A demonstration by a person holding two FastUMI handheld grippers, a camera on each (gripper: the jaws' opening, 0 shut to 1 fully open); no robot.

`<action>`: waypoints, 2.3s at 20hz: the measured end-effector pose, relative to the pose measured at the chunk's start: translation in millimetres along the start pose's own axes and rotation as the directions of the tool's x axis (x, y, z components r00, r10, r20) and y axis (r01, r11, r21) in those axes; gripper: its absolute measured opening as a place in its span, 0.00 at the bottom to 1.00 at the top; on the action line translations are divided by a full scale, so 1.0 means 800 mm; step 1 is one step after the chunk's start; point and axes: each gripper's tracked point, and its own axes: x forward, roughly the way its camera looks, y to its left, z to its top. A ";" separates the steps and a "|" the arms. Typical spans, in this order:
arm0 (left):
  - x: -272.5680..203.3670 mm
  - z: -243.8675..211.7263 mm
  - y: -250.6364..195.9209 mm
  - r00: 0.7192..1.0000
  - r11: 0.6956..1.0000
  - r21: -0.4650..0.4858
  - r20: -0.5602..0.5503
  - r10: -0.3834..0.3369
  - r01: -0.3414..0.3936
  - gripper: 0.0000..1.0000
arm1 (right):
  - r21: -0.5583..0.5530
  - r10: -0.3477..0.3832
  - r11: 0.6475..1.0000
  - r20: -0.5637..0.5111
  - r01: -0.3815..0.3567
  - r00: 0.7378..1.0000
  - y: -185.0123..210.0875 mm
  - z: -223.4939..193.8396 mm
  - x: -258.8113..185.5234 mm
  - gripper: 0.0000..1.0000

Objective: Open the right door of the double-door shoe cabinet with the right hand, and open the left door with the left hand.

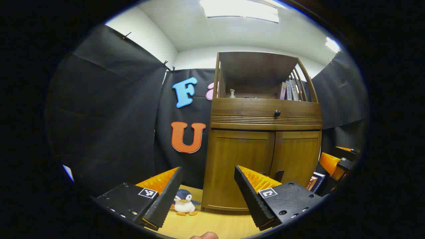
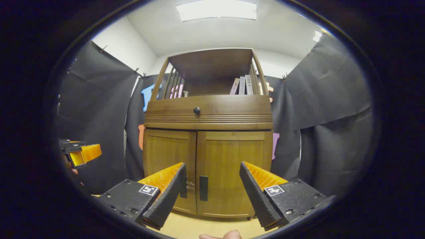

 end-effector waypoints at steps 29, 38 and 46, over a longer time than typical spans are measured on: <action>0.008 0.011 -0.013 0.999 0.999 0.042 0.042 -0.002 0.000 0.95 | -0.003 0.068 0.998 -0.001 -0.068 0.998 0.031 -0.006 0.035 1.00; 0.015 0.006 -0.005 0.999 0.999 0.041 0.040 0.015 -0.017 0.95 | 0.014 0.070 0.997 -0.029 -0.070 0.997 0.038 -0.024 0.050 1.00; 0.027 -0.012 0.003 1.000 0.999 0.035 0.007 0.014 -0.015 0.95 | 0.007 0.063 0.998 -0.085 -0.062 0.994 0.047 -0.053 0.075 1.00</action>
